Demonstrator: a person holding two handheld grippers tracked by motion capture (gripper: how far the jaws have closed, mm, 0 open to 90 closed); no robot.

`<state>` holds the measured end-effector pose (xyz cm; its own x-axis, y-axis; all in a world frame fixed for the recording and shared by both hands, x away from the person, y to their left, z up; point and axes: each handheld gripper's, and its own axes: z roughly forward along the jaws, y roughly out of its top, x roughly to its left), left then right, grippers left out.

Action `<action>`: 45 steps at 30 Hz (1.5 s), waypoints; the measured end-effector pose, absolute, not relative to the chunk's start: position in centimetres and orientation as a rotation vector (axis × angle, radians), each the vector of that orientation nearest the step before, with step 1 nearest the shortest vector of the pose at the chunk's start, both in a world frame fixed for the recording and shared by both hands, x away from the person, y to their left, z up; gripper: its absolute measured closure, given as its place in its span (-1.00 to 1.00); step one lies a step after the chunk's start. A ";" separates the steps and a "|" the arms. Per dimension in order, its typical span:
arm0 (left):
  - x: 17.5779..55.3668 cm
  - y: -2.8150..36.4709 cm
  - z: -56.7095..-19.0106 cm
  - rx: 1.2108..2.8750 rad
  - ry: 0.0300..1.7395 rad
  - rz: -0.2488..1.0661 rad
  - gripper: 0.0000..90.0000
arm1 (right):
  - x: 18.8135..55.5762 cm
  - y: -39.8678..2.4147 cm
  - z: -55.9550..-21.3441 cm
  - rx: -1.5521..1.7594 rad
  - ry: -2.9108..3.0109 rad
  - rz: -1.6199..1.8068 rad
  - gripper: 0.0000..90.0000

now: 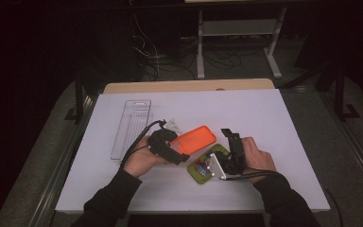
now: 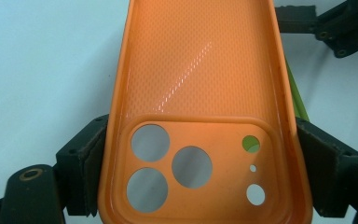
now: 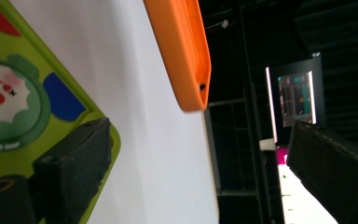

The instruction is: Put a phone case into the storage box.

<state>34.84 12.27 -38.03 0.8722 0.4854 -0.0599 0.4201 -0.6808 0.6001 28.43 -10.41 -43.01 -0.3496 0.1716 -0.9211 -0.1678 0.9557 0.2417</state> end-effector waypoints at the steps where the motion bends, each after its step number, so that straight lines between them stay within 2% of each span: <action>1: 34.8 12.2 -38.1 2.397 0.661 0.135 -0.64 | 28.4 -10.2 -43.1 -0.002 1.893 0.340 -0.79; 10: 34.8 12.1 -38.1 2.414 0.645 0.126 -0.64 | 28.8 -8.7 -43.2 -0.054 1.851 0.332 -0.59; 20: 34.8 12.0 -38.1 2.417 0.638 0.129 -0.64 | 28.6 -7.3 -43.6 -0.128 1.830 0.327 -0.08; 26: 34.8 12.0 -38.1 2.417 0.640 0.129 -0.64 | 28.4 -7.3 -43.8 -0.136 1.799 0.332 0.16; 45: 34.7 11.9 -38.1 2.418 0.638 0.121 -0.64 | 27.9 -7.0 -44.2 -0.177 1.809 0.308 0.69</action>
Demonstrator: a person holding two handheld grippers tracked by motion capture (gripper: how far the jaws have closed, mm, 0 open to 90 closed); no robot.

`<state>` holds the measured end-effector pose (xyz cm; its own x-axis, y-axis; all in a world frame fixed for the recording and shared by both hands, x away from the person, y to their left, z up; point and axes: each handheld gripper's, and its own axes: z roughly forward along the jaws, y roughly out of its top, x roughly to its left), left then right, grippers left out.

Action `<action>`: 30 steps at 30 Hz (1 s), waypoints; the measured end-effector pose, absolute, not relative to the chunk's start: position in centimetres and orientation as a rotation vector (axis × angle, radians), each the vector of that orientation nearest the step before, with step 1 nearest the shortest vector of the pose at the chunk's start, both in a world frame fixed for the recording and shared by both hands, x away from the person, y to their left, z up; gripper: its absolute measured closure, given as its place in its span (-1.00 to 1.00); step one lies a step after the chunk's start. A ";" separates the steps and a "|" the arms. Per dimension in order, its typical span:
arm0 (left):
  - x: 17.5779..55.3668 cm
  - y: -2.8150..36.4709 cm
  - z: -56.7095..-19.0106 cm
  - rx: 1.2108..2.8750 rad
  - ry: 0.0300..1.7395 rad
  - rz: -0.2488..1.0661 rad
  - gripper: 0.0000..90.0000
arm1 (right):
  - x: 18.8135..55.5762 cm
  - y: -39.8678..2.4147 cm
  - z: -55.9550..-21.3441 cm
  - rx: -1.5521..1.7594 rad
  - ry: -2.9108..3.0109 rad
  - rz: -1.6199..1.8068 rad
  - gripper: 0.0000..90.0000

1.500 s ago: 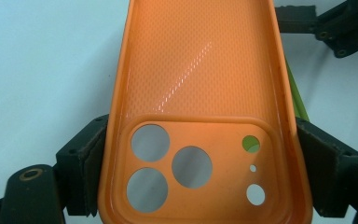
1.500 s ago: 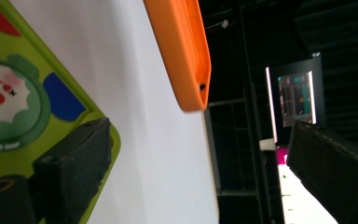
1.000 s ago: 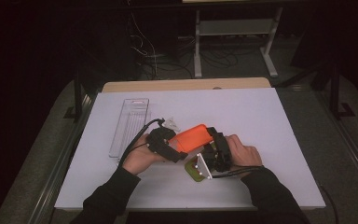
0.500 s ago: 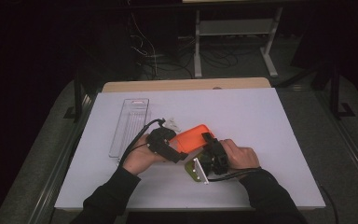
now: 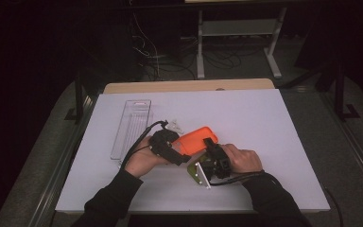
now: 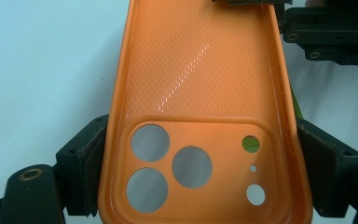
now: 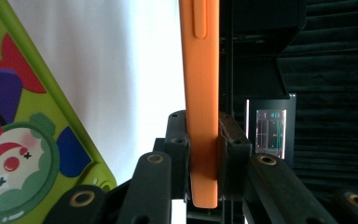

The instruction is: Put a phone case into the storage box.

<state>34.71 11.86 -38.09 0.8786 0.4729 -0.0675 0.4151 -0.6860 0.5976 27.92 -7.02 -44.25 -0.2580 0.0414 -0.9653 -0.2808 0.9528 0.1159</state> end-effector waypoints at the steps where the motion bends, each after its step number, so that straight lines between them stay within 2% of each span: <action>1: 34.7 11.9 -38.1 2.419 0.638 0.121 -0.64 | 27.9 -7.0 -44.3 -0.179 1.806 0.303 0.70; 11: 34.7 12.0 -38.1 2.426 0.630 0.124 -0.69 | 27.7 -6.8 -44.6 -0.186 1.804 0.287 0.74; 17: 34.6 11.9 -38.2 2.424 0.629 0.112 -0.89 | 27.6 -6.9 -44.4 -0.177 1.793 0.293 0.74; 23: 34.7 12.3 -37.8 2.404 0.615 0.111 -1.00 | 27.9 -7.3 -44.2 -0.168 1.792 0.281 0.74; 30: 34.6 12.7 -37.8 2.374 0.628 0.101 -1.00 | 28.3 -7.9 -43.8 -0.128 1.795 0.290 0.74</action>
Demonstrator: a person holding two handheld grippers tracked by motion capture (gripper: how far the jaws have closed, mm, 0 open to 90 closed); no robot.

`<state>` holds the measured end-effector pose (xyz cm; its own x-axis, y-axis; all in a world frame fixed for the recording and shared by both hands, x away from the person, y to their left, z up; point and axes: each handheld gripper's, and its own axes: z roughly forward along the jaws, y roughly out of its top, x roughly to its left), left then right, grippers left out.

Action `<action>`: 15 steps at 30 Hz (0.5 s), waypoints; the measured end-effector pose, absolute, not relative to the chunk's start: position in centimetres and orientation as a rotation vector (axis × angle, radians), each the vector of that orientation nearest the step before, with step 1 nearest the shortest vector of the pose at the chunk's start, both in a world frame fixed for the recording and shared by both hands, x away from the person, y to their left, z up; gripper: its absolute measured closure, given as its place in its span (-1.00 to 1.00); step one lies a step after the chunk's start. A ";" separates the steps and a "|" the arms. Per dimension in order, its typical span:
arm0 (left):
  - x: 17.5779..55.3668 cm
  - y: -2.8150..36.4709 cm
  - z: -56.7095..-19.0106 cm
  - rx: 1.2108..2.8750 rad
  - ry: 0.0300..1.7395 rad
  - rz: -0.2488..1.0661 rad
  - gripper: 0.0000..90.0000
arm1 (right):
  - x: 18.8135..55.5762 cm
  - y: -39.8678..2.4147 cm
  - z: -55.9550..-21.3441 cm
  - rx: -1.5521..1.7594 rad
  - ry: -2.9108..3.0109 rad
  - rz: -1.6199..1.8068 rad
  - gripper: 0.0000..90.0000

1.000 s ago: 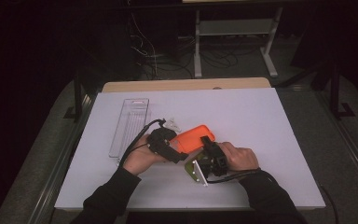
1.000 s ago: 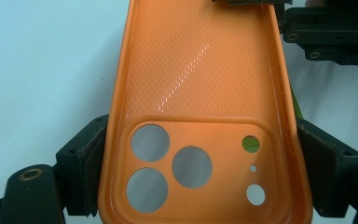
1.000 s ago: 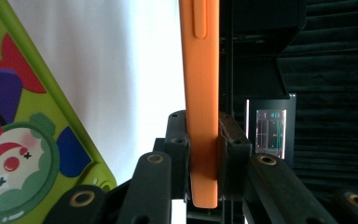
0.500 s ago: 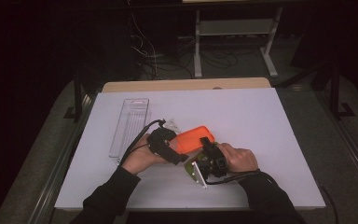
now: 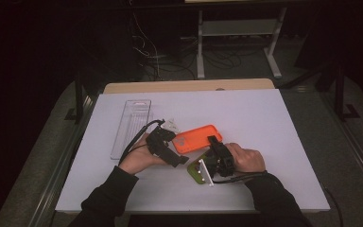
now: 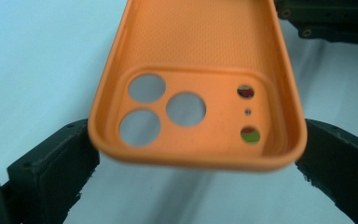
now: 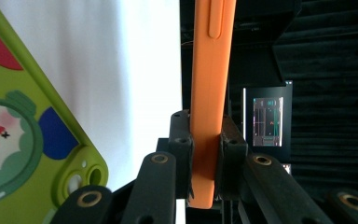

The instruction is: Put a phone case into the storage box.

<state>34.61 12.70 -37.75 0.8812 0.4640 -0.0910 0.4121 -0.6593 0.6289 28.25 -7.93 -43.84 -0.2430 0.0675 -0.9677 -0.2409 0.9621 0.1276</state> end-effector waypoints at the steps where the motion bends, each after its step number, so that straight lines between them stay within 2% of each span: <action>1: 34.6 12.7 -37.8 2.367 0.635 0.101 -1.00 | 28.3 -8.0 -43.8 -0.117 1.793 0.291 0.74; 15: 34.9 13.3 -37.4 2.411 0.590 0.145 -1.00 | 29.0 -9.3 -42.8 -0.006 1.828 0.346 0.74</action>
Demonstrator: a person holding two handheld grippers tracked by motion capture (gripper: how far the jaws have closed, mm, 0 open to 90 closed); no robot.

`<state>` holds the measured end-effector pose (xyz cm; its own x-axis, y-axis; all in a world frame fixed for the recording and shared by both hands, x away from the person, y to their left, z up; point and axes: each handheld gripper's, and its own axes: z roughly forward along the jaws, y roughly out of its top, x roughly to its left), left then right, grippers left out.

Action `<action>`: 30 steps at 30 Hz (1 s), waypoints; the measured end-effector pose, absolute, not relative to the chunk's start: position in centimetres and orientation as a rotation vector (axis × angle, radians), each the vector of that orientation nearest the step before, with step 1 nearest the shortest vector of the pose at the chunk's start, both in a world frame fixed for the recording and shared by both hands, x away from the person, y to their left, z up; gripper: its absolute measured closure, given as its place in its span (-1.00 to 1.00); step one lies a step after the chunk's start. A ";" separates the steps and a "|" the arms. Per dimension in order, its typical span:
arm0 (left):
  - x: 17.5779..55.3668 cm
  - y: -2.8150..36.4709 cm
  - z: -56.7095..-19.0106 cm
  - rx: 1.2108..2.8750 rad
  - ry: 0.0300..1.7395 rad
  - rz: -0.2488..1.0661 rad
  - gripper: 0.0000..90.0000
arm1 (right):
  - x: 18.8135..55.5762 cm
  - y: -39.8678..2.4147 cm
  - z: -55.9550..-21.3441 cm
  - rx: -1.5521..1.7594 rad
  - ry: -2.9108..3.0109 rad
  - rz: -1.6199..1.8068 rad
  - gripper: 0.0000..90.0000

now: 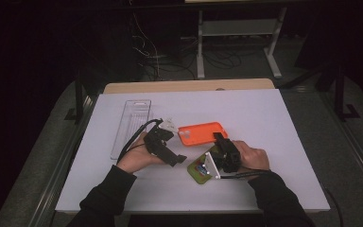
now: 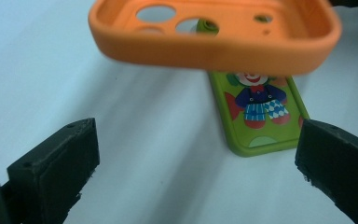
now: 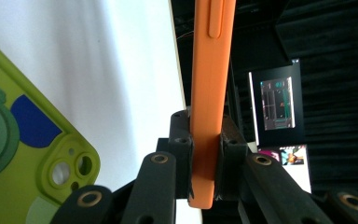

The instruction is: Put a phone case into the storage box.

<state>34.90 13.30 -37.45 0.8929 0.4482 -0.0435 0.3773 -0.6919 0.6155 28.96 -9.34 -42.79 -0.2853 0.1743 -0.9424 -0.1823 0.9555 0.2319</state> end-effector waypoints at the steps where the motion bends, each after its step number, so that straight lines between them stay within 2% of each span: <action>1: 35.0 13.3 -37.4 2.414 0.580 0.155 -1.00 | 29.0 -9.4 -42.8 0.003 1.827 0.359 0.74; 5: 34.8 13.1 -37.6 2.384 0.626 0.150 -1.00 | 29.2 -9.6 -42.4 0.036 1.850 0.380 0.74; 18: 34.9 13.4 -37.4 2.358 0.615 0.188 -1.00 | 30.3 -10.7 -41.6 0.241 1.978 0.550 0.74; 30: 35.0 13.5 -37.2 2.357 0.623 0.201 -1.00 | 31.5 -12.6 -40.4 0.591 2.126 0.850 0.74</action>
<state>34.97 13.50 -37.24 0.8733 0.4867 -0.0231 0.3812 -0.6530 0.6544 31.55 -12.62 -40.40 -0.6058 0.6371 -0.4765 0.1331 0.6717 0.7288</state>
